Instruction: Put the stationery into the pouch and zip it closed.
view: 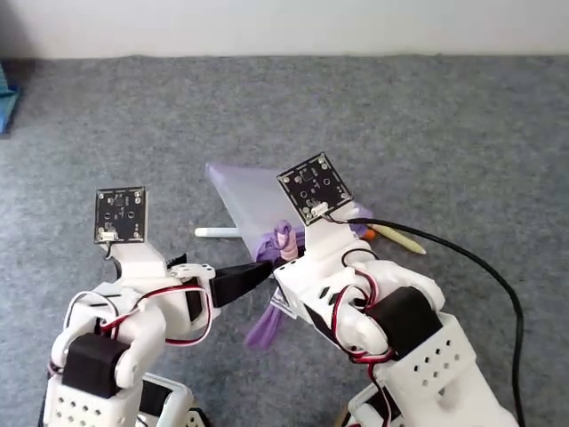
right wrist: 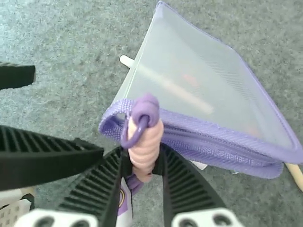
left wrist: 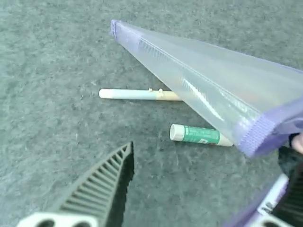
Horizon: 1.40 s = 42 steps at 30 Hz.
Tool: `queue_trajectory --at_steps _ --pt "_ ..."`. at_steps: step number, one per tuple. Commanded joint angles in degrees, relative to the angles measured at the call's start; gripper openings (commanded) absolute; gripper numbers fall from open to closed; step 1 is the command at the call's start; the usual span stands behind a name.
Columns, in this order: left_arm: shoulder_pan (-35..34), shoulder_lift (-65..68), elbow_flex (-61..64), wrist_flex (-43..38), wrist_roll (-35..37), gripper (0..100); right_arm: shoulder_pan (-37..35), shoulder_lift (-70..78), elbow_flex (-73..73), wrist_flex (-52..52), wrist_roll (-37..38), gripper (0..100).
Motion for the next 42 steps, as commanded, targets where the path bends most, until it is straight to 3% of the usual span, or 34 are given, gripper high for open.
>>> queue_trajectory --at_steps 1,12,17,26,42 --pt "1.5 0.4 0.5 -4.9 1.0 46 -1.0 -0.9 -0.8 -0.8 3.1 0.8" --pt "1.5 0.2 12.1 -16.4 1.0 40 -1.0 -0.9 -0.8 -0.8 3.7 0.8" --pt "0.5 0.1 12.2 -16.7 1.0 38 -1.0 -0.9 -0.8 -0.8 3.7 0.8" --pt "-4.7 0.1 11.1 -16.6 -5.9 24 -1.0 -0.9 -0.8 -0.8 3.7 0.8" --pt "-4.3 0.1 6.4 -12.0 -10.2 24 -0.7 -0.8 -0.8 -1.5 4.4 0.8"
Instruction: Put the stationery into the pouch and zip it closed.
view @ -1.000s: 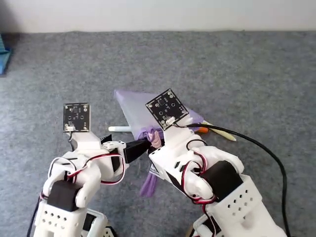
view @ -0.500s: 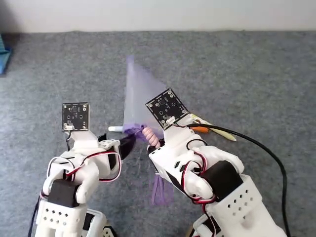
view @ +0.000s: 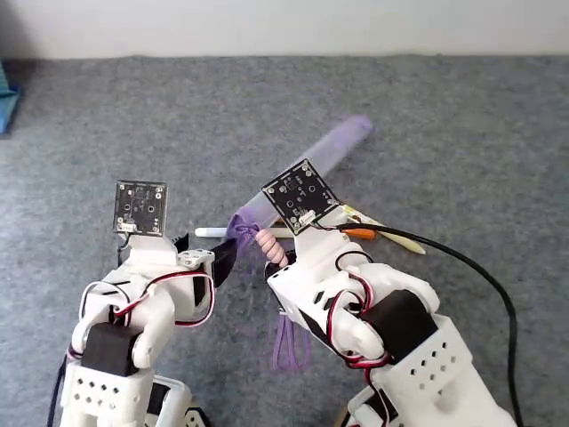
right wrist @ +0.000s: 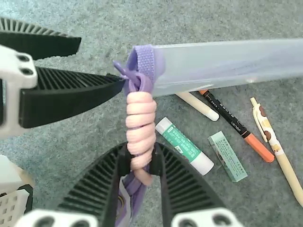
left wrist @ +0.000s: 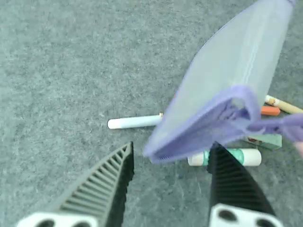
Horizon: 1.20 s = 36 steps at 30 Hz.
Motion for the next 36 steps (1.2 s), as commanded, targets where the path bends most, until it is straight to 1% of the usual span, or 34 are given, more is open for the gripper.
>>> queue_trajectory --at_steps 1,4,7,11,13,17,20,23,29,31,33,36 --pt "-0.4 -0.5 -3.1 2.4 -0.3 24 0.0 -0.8 -0.7 -1.5 2.4 0.8" --pt "-1.4 -0.5 -3.1 3.8 0.7 24 0.9 -0.9 -0.8 -1.5 4.1 0.8" --pt "-3.6 -0.5 -3.3 4.1 2.3 24 3.9 -1.7 -1.7 -1.5 4.0 0.8" --pt "-9.4 -0.6 -5.2 4.1 5.5 24 7.5 -3.6 -2.0 -0.9 4.1 0.8" --pt "-13.0 -0.6 -7.3 4.0 7.4 24 8.0 -4.5 -1.9 -0.9 4.1 0.8" --pt "-17.1 -0.5 -8.6 1.3 11.5 24 8.1 -5.9 -2.0 -1.4 9.0 0.8" --pt "-17.2 -0.1 -5.2 -2.0 12.0 24 8.2 -6.9 -3.2 -1.5 14.2 0.8" --pt "-16.0 -0.1 0.1 -7.6 12.0 24 8.0 -6.5 -6.1 -1.5 17.1 0.8" --pt "-12.7 0.0 9.6 -19.7 11.8 24 7.8 -4.5 -11.0 -1.0 17.8 0.8" --pt "-12.0 0.0 11.6 -22.6 11.8 24 7.8 -4.4 -11.2 -0.9 17.8 0.8" --pt "-11.8 0.0 12.0 -23.9 11.9 24 7.8 -4.7 -11.2 -0.8 17.8 0.8" --pt "-11.3 0.1 11.9 -23.6 11.6 24 7.9 -4.8 -11.2 -0.8 17.8 0.8"
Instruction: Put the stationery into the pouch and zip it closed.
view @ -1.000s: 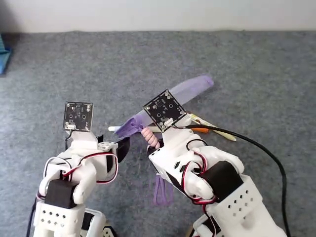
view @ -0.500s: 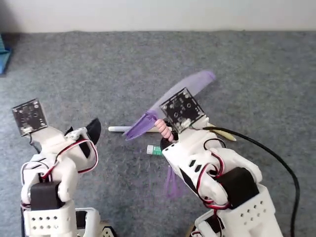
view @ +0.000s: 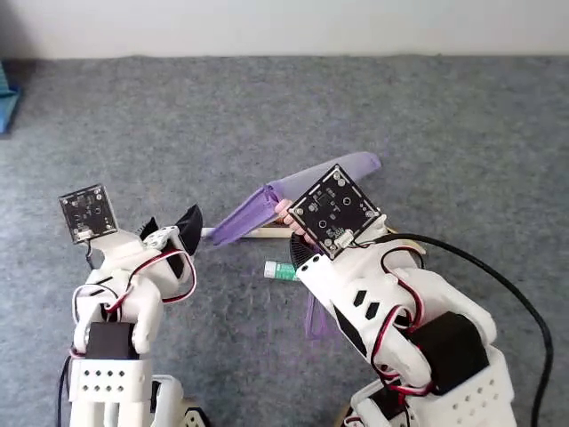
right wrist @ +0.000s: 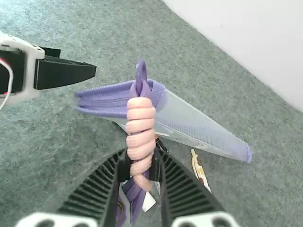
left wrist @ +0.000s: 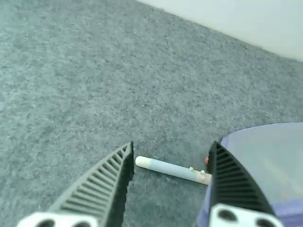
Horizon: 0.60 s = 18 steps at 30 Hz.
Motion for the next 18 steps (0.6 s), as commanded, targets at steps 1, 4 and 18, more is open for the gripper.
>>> queue_trajectory --at_steps 1,4,18 --pt "2.2 0.0 -0.7 -0.4 -0.3 24 0.7 1.1 -3.4 -1.0 0.6 0.8" --pt "10.1 -0.6 -2.2 5.2 -1.8 24 0.7 1.5 -3.2 -3.7 0.6 0.8" --pt "14.9 -0.6 -16.6 27.5 1.6 24 0.5 4.7 -2.8 -1.5 -3.4 0.8"
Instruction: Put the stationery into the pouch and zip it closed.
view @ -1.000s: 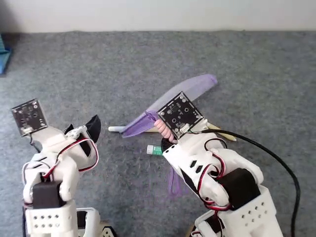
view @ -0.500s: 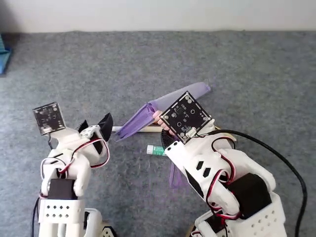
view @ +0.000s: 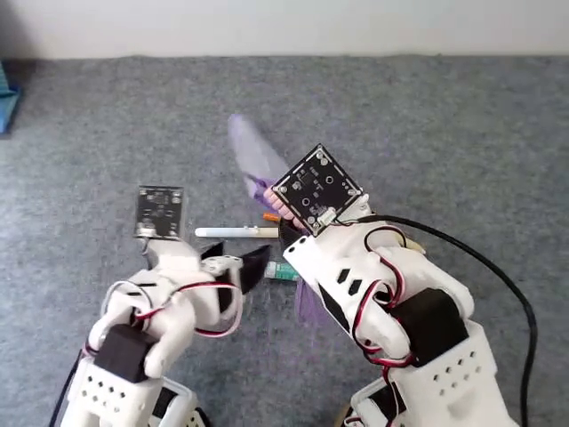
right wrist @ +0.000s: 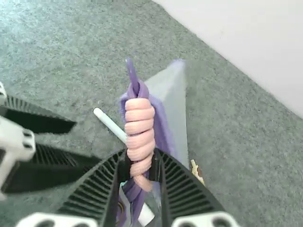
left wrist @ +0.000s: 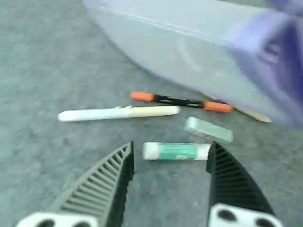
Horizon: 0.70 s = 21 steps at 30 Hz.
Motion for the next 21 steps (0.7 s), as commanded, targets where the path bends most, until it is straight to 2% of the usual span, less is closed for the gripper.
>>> queue_trajectory --at_steps 1,7,10,15,21 --pt "-7.6 -0.6 -5.1 8.3 0.0 24 0.5 -1.5 -2.8 5.0 -4.2 0.8" --pt "-15.4 -0.6 -15.2 22.1 -5.2 24 0.5 -1.6 -2.5 12.4 -8.9 0.8" --pt "-15.9 -0.6 -21.8 25.6 -5.6 24 0.5 -1.5 -1.8 12.1 -8.9 0.8" --pt "-7.8 -0.6 -30.1 28.0 -5.2 27 0.5 -2.0 -1.1 11.9 -8.8 0.8" --pt "-1.9 -0.1 -27.7 26.5 -0.2 43 0.5 -3.6 -2.5 12.4 -8.4 0.8"
